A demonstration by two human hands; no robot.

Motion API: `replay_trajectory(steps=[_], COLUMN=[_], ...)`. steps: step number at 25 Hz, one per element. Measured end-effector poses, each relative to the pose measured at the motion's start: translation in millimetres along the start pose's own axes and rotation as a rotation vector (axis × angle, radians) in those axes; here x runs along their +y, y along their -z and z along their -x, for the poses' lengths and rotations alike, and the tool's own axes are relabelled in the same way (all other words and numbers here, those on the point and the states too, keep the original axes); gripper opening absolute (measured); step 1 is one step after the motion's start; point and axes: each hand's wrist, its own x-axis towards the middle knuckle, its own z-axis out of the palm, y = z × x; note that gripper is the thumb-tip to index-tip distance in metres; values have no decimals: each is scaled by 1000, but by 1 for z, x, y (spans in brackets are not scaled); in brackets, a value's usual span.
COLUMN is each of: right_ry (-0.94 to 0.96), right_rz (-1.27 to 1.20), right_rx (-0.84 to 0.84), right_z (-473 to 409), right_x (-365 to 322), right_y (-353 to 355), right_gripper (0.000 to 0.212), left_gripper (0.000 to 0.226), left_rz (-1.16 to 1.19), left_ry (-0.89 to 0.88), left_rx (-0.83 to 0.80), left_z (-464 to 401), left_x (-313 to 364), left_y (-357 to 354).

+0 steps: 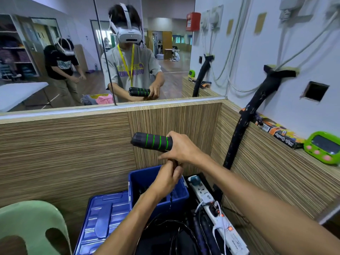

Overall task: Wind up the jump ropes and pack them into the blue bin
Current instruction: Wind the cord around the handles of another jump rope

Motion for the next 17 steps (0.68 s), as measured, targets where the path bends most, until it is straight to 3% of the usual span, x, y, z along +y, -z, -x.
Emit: replay_trajectory(steps=[5, 8, 9, 13, 15, 17], right_ry=[61, 201, 252, 390, 370, 261], right_rz=[75, 196, 226, 411, 527, 545], right_rx=[-66, -127, -149, -223, -213, -209], right_z=[16, 38, 46, 73, 75, 71], right_x=[-2, 3, 6, 21, 25, 30], right_y=[6, 10, 9, -16, -31, -41], right_gripper=[28, 27, 30, 51, 68, 83], left_gripper=[34, 21, 12, 36, 49, 45], left_rz=[-94, -103, -153, -659, -942, -1107], left_ry=[84, 221, 257, 244, 234, 161], left_rx=[-144, -209, -239, -321, -355, -374], left_z=[7, 6, 2, -32, -50, -57], left_x=[-19, -41, -41, -12, 16, 47], left_y=[25, 67, 84, 119, 118, 107])
